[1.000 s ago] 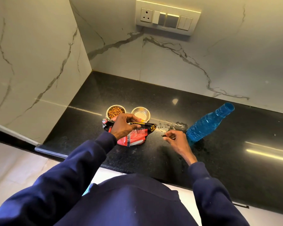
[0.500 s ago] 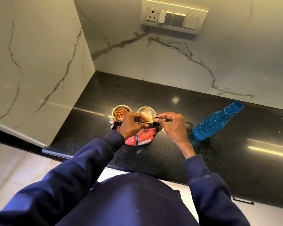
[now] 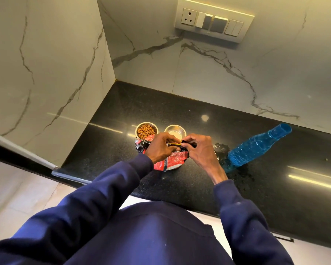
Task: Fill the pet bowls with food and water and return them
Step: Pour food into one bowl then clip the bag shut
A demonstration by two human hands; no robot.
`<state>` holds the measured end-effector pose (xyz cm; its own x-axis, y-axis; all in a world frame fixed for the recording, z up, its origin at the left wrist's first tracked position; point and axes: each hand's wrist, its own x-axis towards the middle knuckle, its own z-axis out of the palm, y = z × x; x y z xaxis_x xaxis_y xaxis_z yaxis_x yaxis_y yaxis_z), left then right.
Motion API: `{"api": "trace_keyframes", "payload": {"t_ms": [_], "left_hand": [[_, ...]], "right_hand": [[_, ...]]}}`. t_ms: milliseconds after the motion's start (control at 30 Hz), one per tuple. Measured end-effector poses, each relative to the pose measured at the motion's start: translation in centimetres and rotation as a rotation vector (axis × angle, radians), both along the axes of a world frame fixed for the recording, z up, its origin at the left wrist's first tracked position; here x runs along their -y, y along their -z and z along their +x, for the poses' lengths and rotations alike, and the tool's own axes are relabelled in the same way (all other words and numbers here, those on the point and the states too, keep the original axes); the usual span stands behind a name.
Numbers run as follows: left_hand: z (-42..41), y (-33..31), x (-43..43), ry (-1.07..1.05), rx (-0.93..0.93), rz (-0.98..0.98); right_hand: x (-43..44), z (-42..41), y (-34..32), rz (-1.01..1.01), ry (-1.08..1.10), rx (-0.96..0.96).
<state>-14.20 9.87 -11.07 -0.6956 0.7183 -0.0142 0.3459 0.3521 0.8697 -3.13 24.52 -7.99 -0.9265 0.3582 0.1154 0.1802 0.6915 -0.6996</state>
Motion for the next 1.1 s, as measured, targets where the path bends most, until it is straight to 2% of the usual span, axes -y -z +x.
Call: {"api": "trace_keyframes", "payload": {"t_ms": [200,467,700,767,933,1000,1100], "left_hand": [[-0.1,-0.3,0.1,0.052,-0.069,-0.055],[0.4,0.6,0.1,0.071,-0.189,-0.115],[0.8,0.3,0.0,0.044,-0.218,-0.11],[0.9,-0.2,0.2,0.044,-0.225,-0.086],[-0.2,-0.9,1.8,0.087,-0.259,-0.091],[-1.0,-1.3,3.3,0.08,-0.273,-0.088],[-2.3,-1.4,6.0,0.112,-0.349,-0.156]], "right_hand": [[0.3,-0.5,0.1,0.106,0.009,-0.017],[0.6,0.0,0.7,0.125,0.002,-0.046],[1.3,0.1,2.0,0.283,-0.045,-0.124],[1.0,0.0,1.9,0.252,-0.049,-0.118],[-2.1,1.4,0.8,0.024,-0.058,-0.109],[-3.5,2.9,1.0,0.02,-0.017,-0.136],[-5.8,5.5,2.1,0.013,0.097,-0.034]]}}
